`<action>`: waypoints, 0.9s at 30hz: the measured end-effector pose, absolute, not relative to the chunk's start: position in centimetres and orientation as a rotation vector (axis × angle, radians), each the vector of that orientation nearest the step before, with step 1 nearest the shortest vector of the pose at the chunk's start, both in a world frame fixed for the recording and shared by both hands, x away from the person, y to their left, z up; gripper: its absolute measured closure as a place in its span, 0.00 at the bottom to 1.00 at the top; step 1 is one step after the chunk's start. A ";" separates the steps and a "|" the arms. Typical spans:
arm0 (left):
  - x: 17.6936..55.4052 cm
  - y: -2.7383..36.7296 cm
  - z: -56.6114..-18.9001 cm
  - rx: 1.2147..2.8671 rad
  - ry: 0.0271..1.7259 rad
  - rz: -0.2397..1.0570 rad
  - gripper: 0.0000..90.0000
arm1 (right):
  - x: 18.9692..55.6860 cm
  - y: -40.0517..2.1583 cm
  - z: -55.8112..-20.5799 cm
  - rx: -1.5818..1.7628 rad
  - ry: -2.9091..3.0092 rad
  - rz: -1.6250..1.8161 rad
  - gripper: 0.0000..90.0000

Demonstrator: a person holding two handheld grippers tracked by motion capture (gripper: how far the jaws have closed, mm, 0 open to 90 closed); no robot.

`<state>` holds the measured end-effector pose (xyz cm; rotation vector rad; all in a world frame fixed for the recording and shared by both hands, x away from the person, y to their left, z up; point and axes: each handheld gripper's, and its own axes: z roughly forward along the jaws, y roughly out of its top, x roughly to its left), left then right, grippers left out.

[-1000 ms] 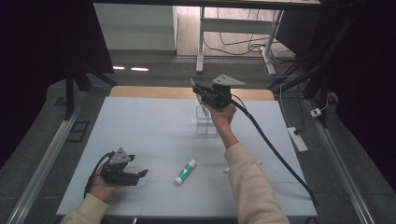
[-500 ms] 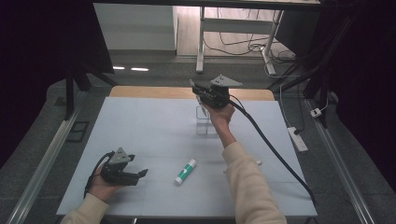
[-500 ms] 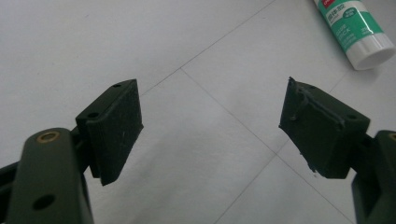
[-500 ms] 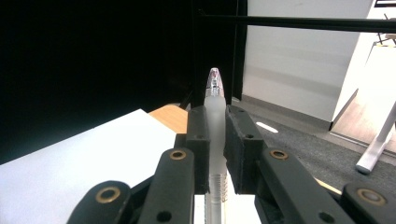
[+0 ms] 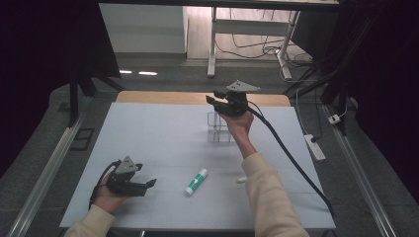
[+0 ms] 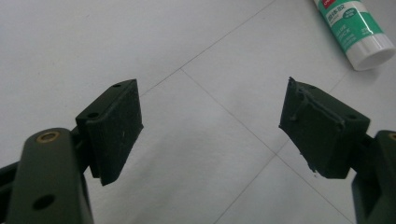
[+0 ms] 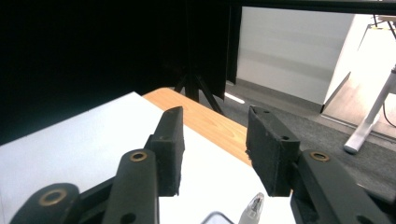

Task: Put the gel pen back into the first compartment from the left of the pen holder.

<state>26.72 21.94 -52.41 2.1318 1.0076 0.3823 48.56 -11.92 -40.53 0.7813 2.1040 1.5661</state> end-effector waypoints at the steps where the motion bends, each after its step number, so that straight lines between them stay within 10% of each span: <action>1: 26.7 21.9 -52.4 2.132 1.008 0.383 0.23 | 48.5 -12.0 -40.5 0.783 2.106 1.556 0.61; 27: 26.6 22.1 -52.2 2.121 1.018 0.394 0.23 | 44.7 -15.5 -41.9 0.709 2.319 1.419 0.54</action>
